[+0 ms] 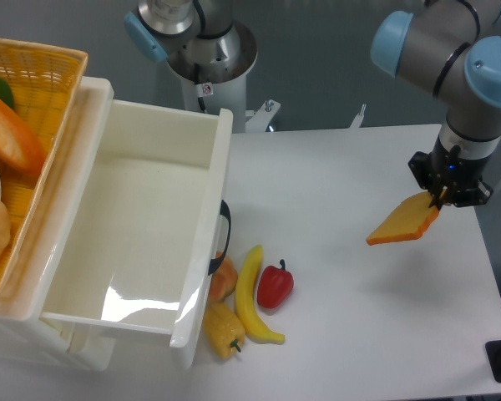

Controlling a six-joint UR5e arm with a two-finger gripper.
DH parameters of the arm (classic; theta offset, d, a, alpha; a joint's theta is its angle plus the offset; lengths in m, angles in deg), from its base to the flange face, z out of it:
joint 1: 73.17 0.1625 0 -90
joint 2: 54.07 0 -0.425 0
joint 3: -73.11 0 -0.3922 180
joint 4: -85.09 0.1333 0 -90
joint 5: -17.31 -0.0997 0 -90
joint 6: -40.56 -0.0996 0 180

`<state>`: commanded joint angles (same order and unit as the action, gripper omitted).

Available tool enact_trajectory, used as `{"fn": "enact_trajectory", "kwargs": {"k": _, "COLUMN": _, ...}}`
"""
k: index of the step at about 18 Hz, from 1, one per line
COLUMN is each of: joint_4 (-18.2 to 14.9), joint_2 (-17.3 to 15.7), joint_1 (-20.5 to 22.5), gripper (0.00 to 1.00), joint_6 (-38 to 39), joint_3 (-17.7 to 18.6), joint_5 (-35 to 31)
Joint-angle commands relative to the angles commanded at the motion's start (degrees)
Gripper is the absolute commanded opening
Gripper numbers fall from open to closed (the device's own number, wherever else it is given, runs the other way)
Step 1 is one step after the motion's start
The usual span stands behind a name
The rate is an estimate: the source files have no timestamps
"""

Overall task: Place the bread slice in the upper white drawer
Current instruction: 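Hold the orange bread slice in the gripper above the table, then carry the held bread slice over the open white drawer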

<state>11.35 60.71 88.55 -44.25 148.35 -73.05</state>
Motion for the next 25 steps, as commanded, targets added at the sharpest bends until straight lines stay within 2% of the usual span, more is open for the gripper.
{"fn": "enact_trajectory", "kwargs": {"k": 7, "joint_4": 0.18, "joint_2": -0.17, "joint_1": -0.26, "gripper": 0.0, "joint_6": 0.0, "joint_3": -0.61, "joint_5": 0.44}}
{"fn": "enact_trajectory", "kwargs": {"k": 11, "joint_4": -1.48, "joint_2": -5.87, "joint_1": -1.14, "gripper": 0.0, "joint_6": 2.8, "joint_3": -0.09, "joint_5": 5.88}}
{"fn": "enact_trajectory", "kwargs": {"k": 13, "joint_4": -3.68, "joint_2": -7.99, "joint_1": -4.03, "gripper": 0.0, "joint_6": 4.74, "joint_3": -0.09, "joint_5": 6.24}}
{"fn": "enact_trajectory", "kwargs": {"k": 15, "joint_4": -3.78, "joint_2": -9.13, "joint_1": -6.14, "gripper": 0.0, "joint_6": 9.99, "joint_3": 0.0, "joint_5": 7.37}}
{"fn": "enact_trajectory", "kwargs": {"k": 18, "joint_4": -3.87, "joint_2": -12.56, "joint_1": -8.7, "gripper": 0.0, "joint_6": 15.63, "joint_3": 0.0, "joint_5": 10.02}}
{"fn": "enact_trajectory", "kwargs": {"k": 23, "joint_4": -6.76, "joint_2": -17.75, "joint_1": -11.42, "gripper": 0.0, "joint_6": 23.01, "joint_3": 0.26, "joint_5": 15.46}}
{"fn": "enact_trajectory", "kwargs": {"k": 25, "joint_4": -7.21, "joint_2": -20.29, "joint_1": -12.47, "gripper": 0.0, "joint_6": 25.39, "joint_3": 1.49, "joint_5": 16.26}}
